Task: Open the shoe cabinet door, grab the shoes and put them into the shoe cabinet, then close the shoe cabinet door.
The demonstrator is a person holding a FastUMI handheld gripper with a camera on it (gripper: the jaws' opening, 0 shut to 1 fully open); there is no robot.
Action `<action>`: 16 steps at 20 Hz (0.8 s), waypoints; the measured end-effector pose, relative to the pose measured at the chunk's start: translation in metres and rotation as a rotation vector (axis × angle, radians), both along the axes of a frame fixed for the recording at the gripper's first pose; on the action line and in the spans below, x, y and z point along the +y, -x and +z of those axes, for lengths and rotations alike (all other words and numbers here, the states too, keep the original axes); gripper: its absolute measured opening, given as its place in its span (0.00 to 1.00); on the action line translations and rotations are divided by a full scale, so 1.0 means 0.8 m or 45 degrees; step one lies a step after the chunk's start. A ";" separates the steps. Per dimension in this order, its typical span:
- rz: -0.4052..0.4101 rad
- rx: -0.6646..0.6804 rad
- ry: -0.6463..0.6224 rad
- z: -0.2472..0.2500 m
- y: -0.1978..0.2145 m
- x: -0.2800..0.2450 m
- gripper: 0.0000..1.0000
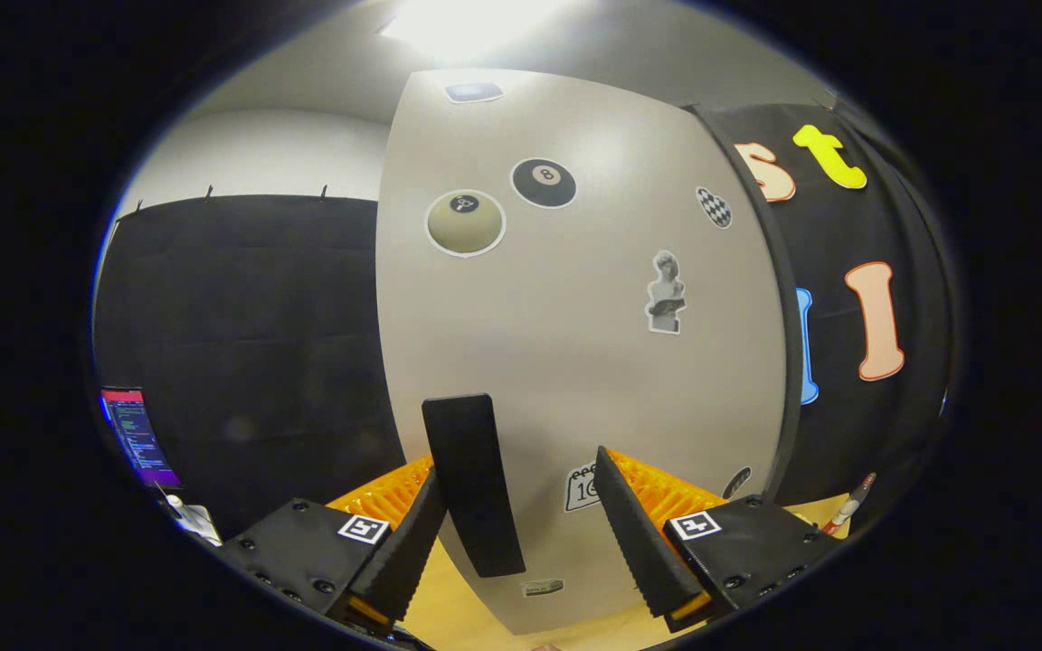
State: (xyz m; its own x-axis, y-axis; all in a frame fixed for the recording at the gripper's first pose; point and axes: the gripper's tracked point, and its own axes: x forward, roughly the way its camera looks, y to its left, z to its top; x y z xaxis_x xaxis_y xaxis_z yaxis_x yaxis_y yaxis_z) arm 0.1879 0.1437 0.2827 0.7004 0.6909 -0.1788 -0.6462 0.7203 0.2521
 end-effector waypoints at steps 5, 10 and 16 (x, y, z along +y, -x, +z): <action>-0.098 -0.065 0.077 -0.012 -0.035 0.052 1.00; -0.189 -0.144 0.131 -0.015 -0.064 0.077 1.00; -0.216 -0.127 0.090 0.005 -0.036 0.054 1.00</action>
